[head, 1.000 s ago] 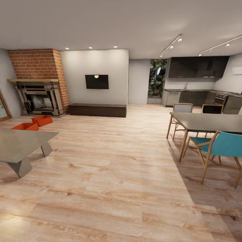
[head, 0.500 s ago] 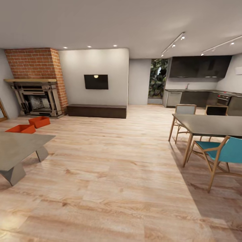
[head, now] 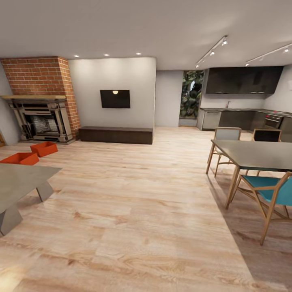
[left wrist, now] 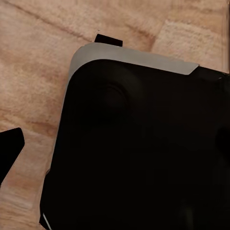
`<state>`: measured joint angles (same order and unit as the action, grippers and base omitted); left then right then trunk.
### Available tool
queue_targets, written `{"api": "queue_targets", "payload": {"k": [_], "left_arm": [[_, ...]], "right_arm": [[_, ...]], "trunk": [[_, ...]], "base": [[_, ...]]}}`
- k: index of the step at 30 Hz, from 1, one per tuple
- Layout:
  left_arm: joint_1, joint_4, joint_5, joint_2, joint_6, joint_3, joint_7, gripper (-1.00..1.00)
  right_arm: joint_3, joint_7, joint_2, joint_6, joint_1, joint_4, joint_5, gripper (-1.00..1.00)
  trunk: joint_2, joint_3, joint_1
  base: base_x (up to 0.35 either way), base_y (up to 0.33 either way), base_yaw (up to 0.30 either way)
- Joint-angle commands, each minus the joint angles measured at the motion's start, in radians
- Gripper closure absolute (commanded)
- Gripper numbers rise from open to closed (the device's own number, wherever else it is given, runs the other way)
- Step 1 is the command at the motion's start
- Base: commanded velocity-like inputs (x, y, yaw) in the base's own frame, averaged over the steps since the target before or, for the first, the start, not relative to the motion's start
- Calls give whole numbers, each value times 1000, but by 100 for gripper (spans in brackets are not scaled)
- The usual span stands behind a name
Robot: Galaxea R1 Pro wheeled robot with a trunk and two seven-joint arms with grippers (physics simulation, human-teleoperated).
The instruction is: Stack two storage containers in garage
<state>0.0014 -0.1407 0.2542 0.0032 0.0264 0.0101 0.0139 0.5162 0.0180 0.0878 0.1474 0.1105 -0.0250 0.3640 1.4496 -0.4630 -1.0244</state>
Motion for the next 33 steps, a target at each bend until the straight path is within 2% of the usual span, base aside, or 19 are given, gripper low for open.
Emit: {"api": "queue_targets", "payload": {"k": [1,28,33], "left_arm": [[0,-2,5,0,3,1,2,-100],[0,-5,-6,-11,1,-2,2,-100],[0,-5,-5,-11,-4,-2,2,-100]], "right_arm": [[9,2,-1,5,1,-3,9,-100],[2,0,0,9,1,-3,17,-100],[10,0,-1,9,1,-3,7,-100]], "trunk": [[0,-1,-1],[0,-1,-1],[0,-1,-1]], "base": [[333,0,0],[333,0,0],[333,0,0]]}}
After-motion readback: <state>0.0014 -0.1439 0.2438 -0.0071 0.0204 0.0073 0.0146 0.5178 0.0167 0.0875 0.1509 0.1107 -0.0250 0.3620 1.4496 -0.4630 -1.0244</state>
